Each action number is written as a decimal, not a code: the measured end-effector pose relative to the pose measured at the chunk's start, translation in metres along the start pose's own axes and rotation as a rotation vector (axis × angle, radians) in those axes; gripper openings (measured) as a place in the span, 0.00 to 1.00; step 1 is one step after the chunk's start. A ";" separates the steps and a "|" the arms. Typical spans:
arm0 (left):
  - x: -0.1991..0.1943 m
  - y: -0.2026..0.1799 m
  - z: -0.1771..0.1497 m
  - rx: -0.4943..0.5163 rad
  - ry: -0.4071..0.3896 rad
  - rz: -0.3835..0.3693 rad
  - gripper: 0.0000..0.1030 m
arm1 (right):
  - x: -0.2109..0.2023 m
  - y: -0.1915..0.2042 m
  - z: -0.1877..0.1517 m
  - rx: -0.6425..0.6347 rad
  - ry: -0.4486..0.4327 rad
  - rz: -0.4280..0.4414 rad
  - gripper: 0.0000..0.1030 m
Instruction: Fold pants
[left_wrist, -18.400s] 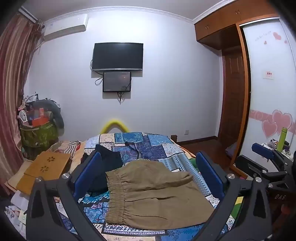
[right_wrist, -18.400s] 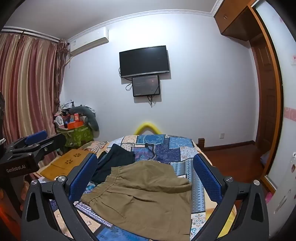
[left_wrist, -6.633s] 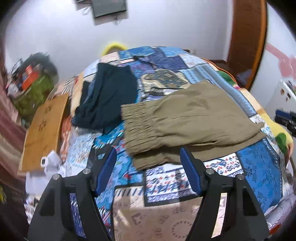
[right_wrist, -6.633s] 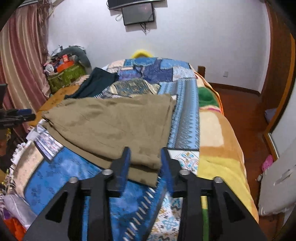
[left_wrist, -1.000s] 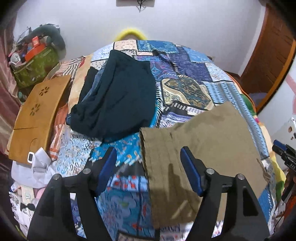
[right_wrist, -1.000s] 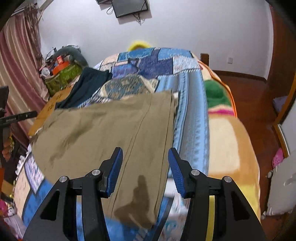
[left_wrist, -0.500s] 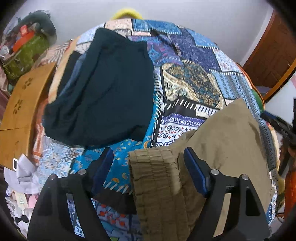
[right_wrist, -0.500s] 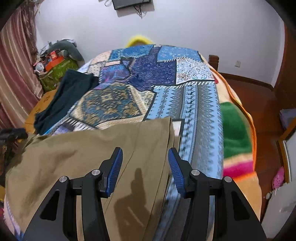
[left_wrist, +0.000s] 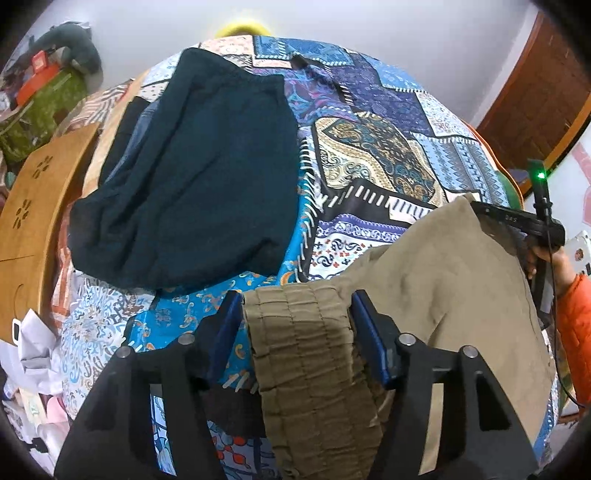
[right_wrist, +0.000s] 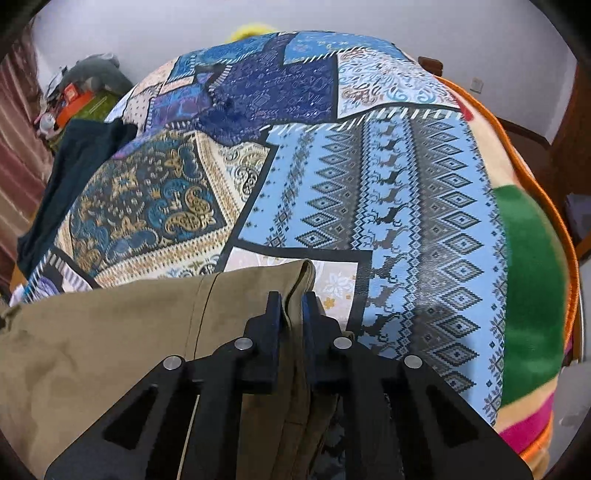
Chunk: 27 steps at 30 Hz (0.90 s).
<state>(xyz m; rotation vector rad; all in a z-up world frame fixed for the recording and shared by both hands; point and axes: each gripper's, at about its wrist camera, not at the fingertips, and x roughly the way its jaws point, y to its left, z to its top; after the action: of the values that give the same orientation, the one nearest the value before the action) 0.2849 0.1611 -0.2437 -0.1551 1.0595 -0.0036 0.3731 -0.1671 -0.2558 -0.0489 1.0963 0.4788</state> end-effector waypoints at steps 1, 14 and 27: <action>0.000 0.001 -0.001 -0.006 -0.007 0.007 0.56 | -0.001 0.000 -0.001 0.003 -0.003 -0.001 0.08; -0.030 0.001 0.005 -0.036 -0.042 0.026 0.57 | -0.028 0.025 0.001 -0.093 -0.035 -0.113 0.12; -0.052 -0.044 0.022 0.062 -0.043 -0.018 0.70 | -0.117 0.105 -0.012 -0.171 -0.167 0.190 0.24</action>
<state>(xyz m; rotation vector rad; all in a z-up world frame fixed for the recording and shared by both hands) 0.2819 0.1245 -0.1822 -0.1083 1.0140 -0.0486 0.2779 -0.1168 -0.1398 -0.0544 0.8980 0.7341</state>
